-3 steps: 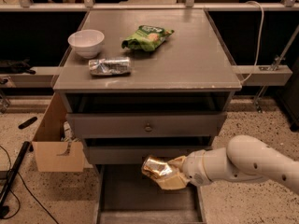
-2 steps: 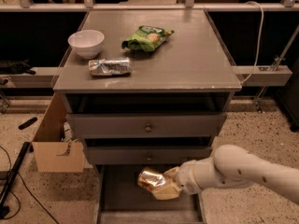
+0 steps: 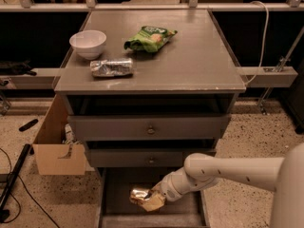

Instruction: Place orange can into bottom drawer

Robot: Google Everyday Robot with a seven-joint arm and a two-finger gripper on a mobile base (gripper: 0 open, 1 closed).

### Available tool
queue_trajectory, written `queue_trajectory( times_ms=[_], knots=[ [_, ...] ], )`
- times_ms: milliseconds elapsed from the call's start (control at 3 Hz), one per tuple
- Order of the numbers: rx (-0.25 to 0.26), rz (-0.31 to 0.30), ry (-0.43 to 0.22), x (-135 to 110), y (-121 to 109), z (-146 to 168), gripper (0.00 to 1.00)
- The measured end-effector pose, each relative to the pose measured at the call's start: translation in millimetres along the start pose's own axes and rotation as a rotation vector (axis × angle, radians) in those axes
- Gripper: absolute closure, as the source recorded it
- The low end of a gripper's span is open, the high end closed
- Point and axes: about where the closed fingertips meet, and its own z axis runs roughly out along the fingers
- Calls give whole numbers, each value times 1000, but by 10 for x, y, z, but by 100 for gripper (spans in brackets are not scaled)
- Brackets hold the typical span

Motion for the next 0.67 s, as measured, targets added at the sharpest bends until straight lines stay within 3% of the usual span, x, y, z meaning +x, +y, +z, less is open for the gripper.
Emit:
queue_trajectory(
  times_ms=[333, 667],
  knots=[
    [-2, -1, 38, 87, -270, 244, 100],
    [6, 15, 11, 249, -570, 192, 100]
  ],
)
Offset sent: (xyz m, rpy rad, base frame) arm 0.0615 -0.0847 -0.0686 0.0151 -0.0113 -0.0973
